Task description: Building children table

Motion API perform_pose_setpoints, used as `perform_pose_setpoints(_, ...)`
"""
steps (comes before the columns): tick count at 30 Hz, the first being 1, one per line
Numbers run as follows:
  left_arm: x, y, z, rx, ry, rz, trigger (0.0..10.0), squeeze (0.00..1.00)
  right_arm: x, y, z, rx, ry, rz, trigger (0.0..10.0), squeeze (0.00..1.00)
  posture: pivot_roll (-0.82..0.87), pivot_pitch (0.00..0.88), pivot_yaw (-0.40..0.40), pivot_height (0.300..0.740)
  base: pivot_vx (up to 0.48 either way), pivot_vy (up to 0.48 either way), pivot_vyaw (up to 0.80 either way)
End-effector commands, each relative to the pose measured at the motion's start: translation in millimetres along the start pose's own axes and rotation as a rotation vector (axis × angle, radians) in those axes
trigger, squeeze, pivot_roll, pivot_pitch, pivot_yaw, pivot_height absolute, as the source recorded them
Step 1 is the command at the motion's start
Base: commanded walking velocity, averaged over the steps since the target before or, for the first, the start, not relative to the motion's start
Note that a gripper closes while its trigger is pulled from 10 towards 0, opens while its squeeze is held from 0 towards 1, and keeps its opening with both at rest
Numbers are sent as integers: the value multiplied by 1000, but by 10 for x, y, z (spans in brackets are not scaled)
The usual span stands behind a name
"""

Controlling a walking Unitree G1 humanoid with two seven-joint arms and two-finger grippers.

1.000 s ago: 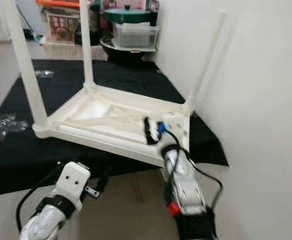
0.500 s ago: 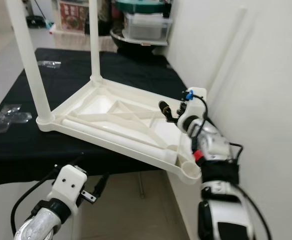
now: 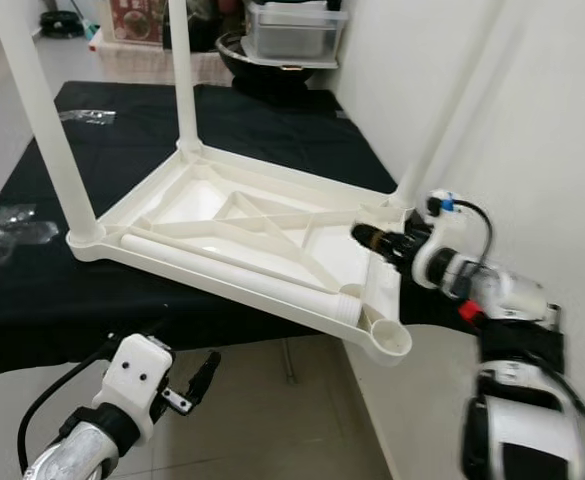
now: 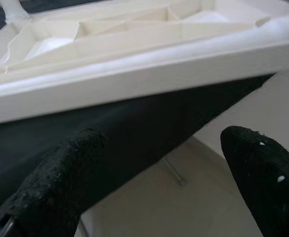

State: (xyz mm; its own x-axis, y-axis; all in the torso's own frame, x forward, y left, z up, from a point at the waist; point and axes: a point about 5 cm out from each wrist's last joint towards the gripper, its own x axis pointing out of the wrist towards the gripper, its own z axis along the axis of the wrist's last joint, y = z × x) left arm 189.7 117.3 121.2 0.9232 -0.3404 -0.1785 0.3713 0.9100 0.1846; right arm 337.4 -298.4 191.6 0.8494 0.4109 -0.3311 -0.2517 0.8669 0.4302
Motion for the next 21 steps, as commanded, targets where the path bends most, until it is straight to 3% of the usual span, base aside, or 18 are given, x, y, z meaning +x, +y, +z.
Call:
perform_pose_setpoints(1, -4, -3, -31, -12, 18, -27, 10000, 0, -118, -86, -92, 52, 66, 9, 10000, 0, 73, 80, -87, 740, 0, 0, 0)
perform_pose_setpoints(3, -4, -3, -31, -12, 18, -27, 10000, 0, -118, -86, -92, 52, 66, 9, 10000, 0, 73, 80, -87, 740, 0, 0, 0)
perform_pose_setpoints(8, 3, 49, -82, -21, 41, -61, 10000, 0, -359, -206, -246, 113, 146, -5, 10000, 0, 67, 68, -62, 740, 0, 0, 0)
perform_pose_setpoints(11, -65, 48, -99, -21, 27, -141, 10000, 0, -428, -134, -320, 146, 191, 55, 10000, 0, 68, 62, -53, 740, 0, 0, 0)
perform_pose_setpoints(16, -147, 1, -129, -26, 19, -223, 10000, 0, -442, -76, -429, 170, 238, 89, 10000, 0, 65, 59, -45, 740, 0, 0, 0)
perform_pose_setpoints(21, -143, -17, -131, -21, 16, -231, 10000, 0, -394, -80, -488, 205, 241, 73, 10000, 0, 70, 55, -50, 740, 0, 0, 0)
